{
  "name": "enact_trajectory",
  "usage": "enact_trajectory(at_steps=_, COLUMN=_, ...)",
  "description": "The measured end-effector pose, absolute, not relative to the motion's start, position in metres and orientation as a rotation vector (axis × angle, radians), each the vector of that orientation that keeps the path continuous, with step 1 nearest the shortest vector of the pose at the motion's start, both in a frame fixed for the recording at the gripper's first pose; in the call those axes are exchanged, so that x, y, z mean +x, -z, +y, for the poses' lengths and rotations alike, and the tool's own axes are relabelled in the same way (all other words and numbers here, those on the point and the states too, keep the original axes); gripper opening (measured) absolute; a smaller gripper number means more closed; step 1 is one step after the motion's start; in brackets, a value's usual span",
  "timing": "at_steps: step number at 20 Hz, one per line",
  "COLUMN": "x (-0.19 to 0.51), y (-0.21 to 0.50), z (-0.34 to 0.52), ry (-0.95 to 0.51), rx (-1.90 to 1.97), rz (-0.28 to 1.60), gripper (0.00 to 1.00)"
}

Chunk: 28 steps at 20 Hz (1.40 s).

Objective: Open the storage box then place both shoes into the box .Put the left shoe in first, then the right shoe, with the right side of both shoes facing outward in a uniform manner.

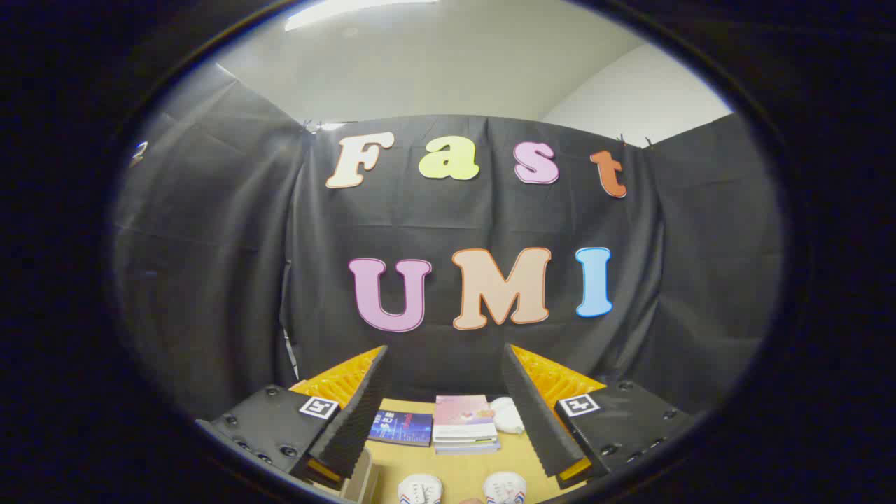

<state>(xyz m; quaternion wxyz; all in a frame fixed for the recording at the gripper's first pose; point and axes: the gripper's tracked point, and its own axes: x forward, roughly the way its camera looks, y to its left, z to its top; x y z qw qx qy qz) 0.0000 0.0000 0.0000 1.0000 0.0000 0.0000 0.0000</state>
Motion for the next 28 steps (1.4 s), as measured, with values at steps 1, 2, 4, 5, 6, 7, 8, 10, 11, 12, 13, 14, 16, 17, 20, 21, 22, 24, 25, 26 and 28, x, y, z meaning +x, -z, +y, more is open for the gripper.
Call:
enact_trajectory(at_steps=1, x=0.002, y=0.003, z=0.001, ry=-0.001, rx=0.009, rz=0.011, gripper=0.98)
enact_trajectory(at_steps=2, x=0.004, y=0.006, z=0.001, ry=-0.004, rx=0.018, rz=0.022, gripper=0.98)
enact_trajectory(at_steps=4, x=0.01, y=0.01, z=0.003, ry=-0.012, rx=0.036, rz=0.039, gripper=0.98)
enact_trajectory(at_steps=5, x=0.013, y=0.012, z=0.002, ry=-0.01, rx=0.041, rz=0.047, gripper=0.98)
enact_trajectory(at_steps=6, x=0.015, y=0.014, z=0.005, ry=-0.017, rx=0.046, rz=0.055, gripper=0.98)
enact_trajectory(at_steps=7, x=0.017, y=0.016, z=0.006, ry=-0.022, rx=0.049, rz=0.061, gripper=0.98)
enact_trajectory(at_steps=8, x=0.019, y=0.016, z=0.007, ry=-0.026, rx=0.051, rz=0.066, gripper=0.98)
enact_trajectory(at_steps=10, x=0.021, y=0.017, z=0.008, ry=-0.029, rx=0.051, rz=0.07, gripper=0.98)
enact_trajectory(at_steps=11, x=0.023, y=0.016, z=0.007, ry=-0.029, rx=0.05, rz=0.069, gripper=0.98)
enact_trajectory(at_steps=12, x=0.025, y=0.015, z=0.008, ry=-0.03, rx=0.05, rz=0.068, gripper=0.98)
enact_trajectory(at_steps=13, x=0.025, y=0.016, z=0.008, ry=-0.031, rx=0.051, rz=0.066, gripper=0.98)
enact_trajectory(at_steps=14, x=0.026, y=0.016, z=0.01, ry=-0.038, rx=0.054, rz=0.068, gripper=0.98)
enact_trajectory(at_steps=16, x=0.028, y=0.026, z=0.017, ry=-0.068, rx=0.073, rz=0.098, gripper=0.98)
enact_trajectory(at_steps=17, x=0.027, y=0.036, z=0.022, ry=-0.09, rx=0.093, rz=0.126, gripper=0.98)
enact_trajectory(at_steps=20, x=0.027, y=0.074, z=0.038, ry=-0.158, rx=0.163, rz=0.225, gripper=0.98)
enact_trajectory(at_steps=21, x=0.024, y=0.09, z=0.044, ry=-0.18, rx=0.191, rz=0.261, gripper=0.98)
enact_trajectory(at_steps=22, x=0.024, y=0.103, z=0.05, ry=-0.206, rx=0.221, rz=0.296, gripper=0.97)
enact_trajectory(at_steps=24, x=0.019, y=0.133, z=0.059, ry=-0.242, rx=0.282, rz=0.363, gripper=0.97)
enact_trajectory(at_steps=25, x=0.016, y=0.151, z=0.062, ry=-0.256, rx=0.309, rz=0.399, gripper=0.97)
enact_trajectory(at_steps=26, x=0.014, y=0.166, z=0.067, ry=-0.271, rx=0.338, rz=0.438, gripper=0.96)
enact_trajectory(at_steps=28, x=0.006, y=0.199, z=0.08, ry=-0.307, rx=0.388, rz=0.525, gripper=0.96)
